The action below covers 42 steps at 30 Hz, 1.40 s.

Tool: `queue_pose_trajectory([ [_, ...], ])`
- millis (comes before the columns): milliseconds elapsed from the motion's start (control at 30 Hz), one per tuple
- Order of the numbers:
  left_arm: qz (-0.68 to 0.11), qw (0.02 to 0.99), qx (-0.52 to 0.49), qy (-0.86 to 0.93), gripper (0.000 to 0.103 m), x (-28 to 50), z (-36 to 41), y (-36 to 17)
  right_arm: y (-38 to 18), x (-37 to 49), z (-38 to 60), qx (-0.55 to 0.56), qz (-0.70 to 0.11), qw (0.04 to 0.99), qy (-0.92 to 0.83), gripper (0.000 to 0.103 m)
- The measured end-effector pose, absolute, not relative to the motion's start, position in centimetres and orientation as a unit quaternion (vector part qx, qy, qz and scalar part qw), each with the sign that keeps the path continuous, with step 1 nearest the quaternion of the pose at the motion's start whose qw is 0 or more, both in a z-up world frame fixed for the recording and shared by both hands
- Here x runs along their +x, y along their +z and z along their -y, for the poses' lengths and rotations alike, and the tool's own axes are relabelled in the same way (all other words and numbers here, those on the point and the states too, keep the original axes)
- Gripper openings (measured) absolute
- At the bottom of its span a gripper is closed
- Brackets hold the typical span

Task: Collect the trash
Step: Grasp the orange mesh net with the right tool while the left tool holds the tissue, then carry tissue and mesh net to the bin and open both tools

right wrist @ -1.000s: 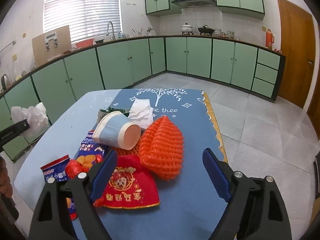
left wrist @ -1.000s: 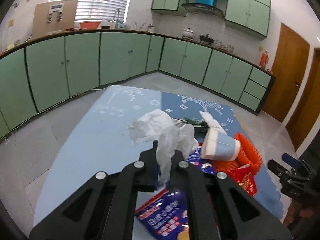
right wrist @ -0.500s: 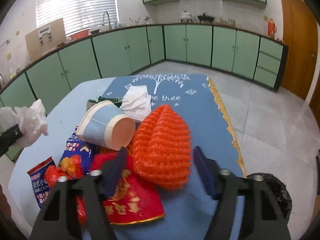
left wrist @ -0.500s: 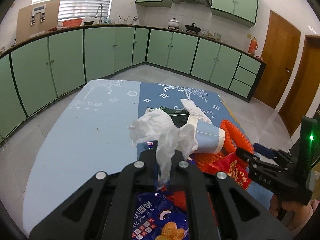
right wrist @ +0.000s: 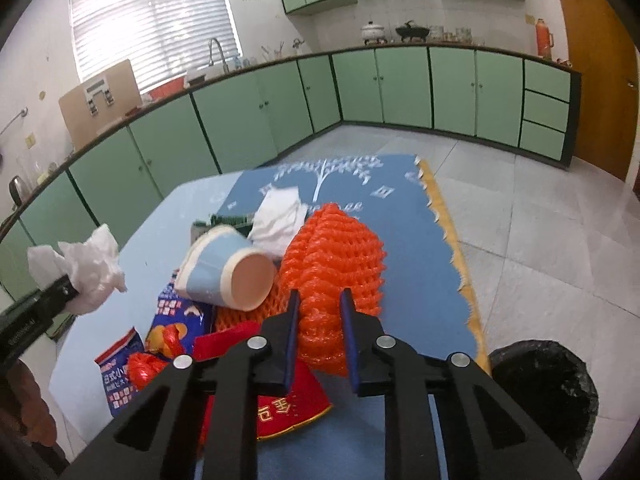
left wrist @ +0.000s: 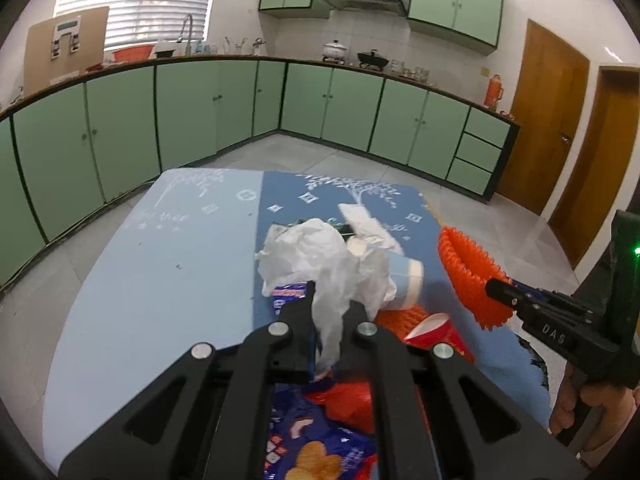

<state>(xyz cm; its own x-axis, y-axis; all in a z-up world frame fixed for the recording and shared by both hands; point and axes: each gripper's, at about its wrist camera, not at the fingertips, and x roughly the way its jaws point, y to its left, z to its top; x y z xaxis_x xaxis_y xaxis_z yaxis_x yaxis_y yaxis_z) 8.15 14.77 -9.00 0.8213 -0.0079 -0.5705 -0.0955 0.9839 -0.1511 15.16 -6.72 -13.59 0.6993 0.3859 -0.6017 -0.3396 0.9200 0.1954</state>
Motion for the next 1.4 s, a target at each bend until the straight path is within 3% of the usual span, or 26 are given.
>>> queue_pose_trajectory([
  [600, -0.272, 0.949, -0.047, -0.155, 0.004, 10.3, -0.1, -6.7, -10.2, 10.5, 20.7, 0.067, -0.292, 0.952, 0.068, 0.019],
  [1333, -0.403, 0.853, 0.038, -0.329, 0.004, 16.0, 20.9, -17.3, -21.1, 7.6, 36.4, 0.137, -0.386, 0.907, -0.094, 0.019],
  [1400, -0.416, 0.847, 0.044, -0.329, 0.008, 16.3, 21.4, -18.3, -21.8, 7.6, 37.2, 0.139, -0.393, 0.904, -0.097, 0.019],
])
